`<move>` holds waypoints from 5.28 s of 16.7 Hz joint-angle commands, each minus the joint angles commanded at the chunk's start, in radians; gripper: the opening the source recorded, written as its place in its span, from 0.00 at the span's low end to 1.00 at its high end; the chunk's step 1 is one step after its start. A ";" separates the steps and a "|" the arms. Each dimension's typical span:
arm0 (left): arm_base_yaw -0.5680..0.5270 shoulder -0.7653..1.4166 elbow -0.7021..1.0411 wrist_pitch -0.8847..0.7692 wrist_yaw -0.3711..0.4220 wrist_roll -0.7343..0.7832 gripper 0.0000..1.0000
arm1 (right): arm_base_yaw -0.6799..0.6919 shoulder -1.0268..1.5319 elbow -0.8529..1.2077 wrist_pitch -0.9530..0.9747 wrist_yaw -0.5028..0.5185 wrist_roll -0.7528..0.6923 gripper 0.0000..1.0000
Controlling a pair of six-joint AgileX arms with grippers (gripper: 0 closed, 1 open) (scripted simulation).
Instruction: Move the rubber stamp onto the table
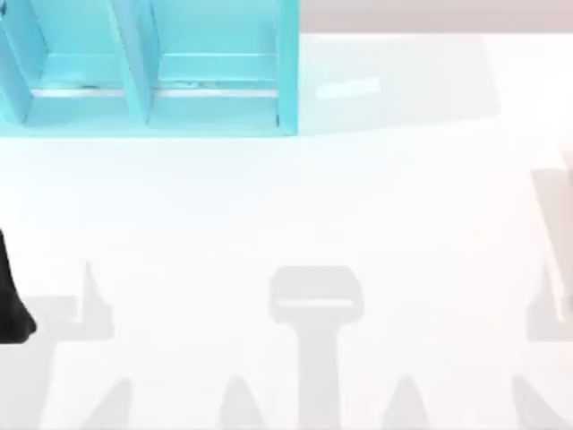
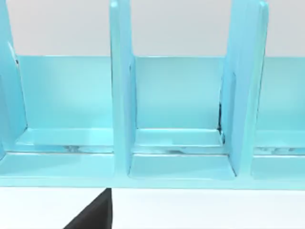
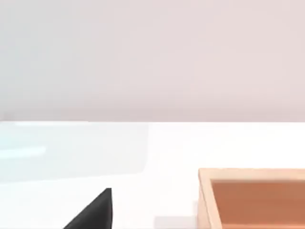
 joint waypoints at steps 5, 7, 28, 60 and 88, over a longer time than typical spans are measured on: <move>0.000 0.000 0.000 0.000 0.000 0.000 1.00 | -0.026 0.064 0.062 -0.060 0.000 -0.025 1.00; 0.000 0.000 0.000 0.000 0.000 0.000 1.00 | -0.060 0.160 0.148 -0.141 0.000 -0.058 1.00; 0.000 0.000 0.000 0.000 0.000 0.000 1.00 | -0.512 1.679 1.315 -1.207 -0.002 -0.499 1.00; 0.000 0.000 0.000 0.000 0.000 0.000 1.00 | -0.508 1.802 1.041 -0.811 -0.002 -0.493 0.25; 0.000 0.000 0.000 0.000 0.000 0.000 1.00 | -0.049 1.514 1.363 -1.414 0.004 -0.043 0.00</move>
